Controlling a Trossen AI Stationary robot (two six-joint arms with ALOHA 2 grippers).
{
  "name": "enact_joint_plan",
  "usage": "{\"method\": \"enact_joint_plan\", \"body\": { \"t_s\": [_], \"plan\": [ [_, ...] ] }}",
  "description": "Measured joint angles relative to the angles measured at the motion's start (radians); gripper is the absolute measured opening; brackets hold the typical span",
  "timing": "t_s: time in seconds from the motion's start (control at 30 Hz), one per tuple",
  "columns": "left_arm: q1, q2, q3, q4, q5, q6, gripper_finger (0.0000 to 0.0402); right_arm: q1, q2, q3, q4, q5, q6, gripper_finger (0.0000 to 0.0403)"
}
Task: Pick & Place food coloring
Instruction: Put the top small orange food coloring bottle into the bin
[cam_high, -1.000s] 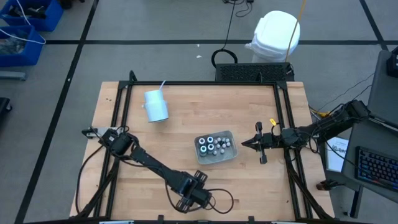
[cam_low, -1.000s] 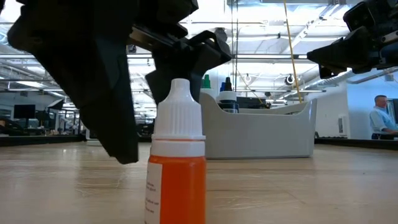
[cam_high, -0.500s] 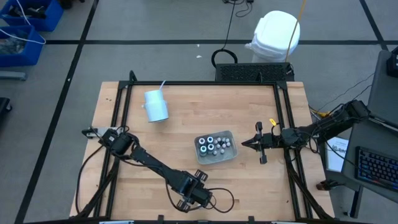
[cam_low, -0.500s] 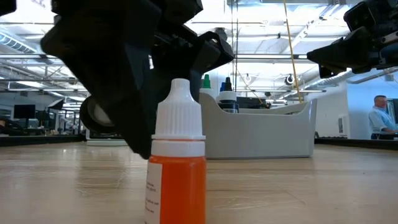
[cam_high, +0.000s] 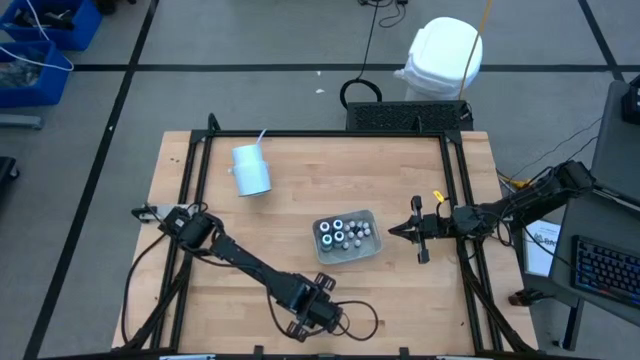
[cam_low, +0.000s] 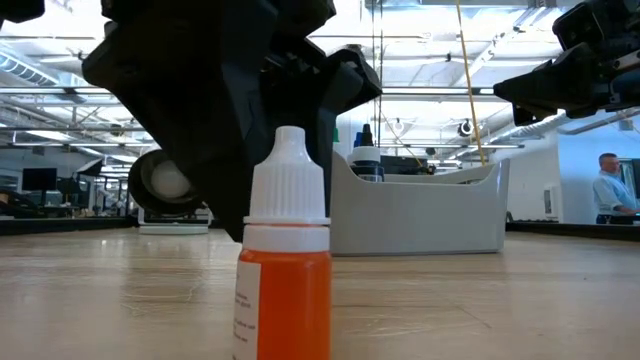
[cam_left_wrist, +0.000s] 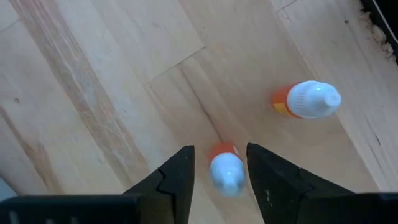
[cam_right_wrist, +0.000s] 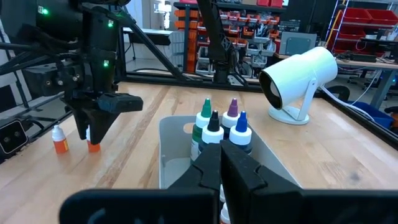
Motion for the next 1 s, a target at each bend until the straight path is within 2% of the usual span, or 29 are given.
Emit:
{"method": "enact_joint_plan", "body": {
  "t_s": [0.23, 0.5, 0.73, 0.9, 1.0],
  "plan": [
    [0.000, 0.000, 0.000, -0.003, 0.001, 0.000, 0.0140, 0.000, 0.000, 0.000, 0.000, 0.000, 0.000, 0.0000],
    [0.001, -0.001, 0.000, -0.017, 0.003, -0.009, 0.0067, 0.000, 0.000, 0.000, 0.000, 0.000, 0.000, 0.0000],
    [0.001, -0.006, 0.008, -0.058, -0.001, -0.024, 0.0071, 0.000, 0.000, 0.000, 0.001, 0.000, 0.000, 0.0000],
    [0.003, -0.007, 0.100, -0.111, -0.001, -0.028, 0.0085, 0.000, 0.000, 0.000, 0.001, 0.000, 0.000, 0.0000],
    [0.009, -0.006, 0.196, -0.171, -0.020, -0.024, 0.0087, 0.000, 0.000, 0.000, 0.001, 0.000, 0.000, 0.0000]
  ]
}}
